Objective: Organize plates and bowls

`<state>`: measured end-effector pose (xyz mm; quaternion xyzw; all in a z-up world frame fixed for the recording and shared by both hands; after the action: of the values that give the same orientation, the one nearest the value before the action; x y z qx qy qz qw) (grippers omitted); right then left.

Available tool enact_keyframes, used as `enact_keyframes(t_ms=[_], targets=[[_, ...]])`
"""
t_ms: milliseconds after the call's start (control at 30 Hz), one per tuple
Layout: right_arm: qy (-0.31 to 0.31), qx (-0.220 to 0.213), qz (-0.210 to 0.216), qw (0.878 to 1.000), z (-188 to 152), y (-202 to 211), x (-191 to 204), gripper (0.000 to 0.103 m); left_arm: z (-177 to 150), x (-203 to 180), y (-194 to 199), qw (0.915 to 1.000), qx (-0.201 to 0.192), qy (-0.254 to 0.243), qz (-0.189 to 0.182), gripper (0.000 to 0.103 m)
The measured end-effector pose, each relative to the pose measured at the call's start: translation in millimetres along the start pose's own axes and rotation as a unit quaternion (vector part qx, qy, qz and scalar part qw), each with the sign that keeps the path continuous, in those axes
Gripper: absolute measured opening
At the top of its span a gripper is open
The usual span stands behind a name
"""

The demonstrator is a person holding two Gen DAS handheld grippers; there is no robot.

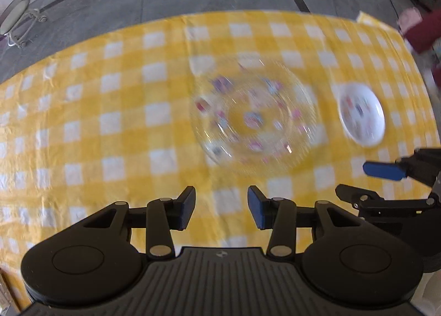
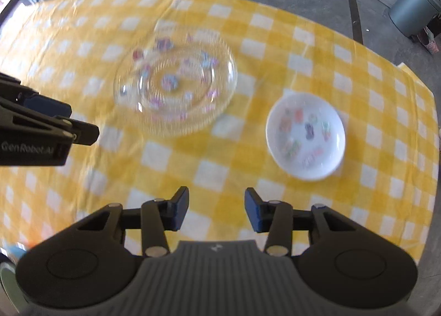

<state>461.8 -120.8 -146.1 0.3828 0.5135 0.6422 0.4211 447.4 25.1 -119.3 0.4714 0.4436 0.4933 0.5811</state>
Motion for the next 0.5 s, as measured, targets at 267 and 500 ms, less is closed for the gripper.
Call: enact_keyframes(t_ms=[267,500], targets=[[-0.083,-0.026,0.051,0.995,47.1,-17.0,-12.8,0.032,30.2,25.8,-22.5,0.999,-0.023,0.02,-0.031,0.046],[-0.112,-0.023,0.061,0.992,68.4,-31.6,-19.1,0.028,44.2,32.3,-39.9,0.9976,-0.034,0.029,-0.052,0.039]])
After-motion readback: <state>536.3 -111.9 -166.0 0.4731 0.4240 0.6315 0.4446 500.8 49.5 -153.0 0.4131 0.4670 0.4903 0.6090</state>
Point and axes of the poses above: each gripper's, at about its wrist camera, not at the fingertips, and y roughly against the way its jaws point, x to its left, z to its top, the point moved 4 cm from there along -y, roughly the way its jaws point
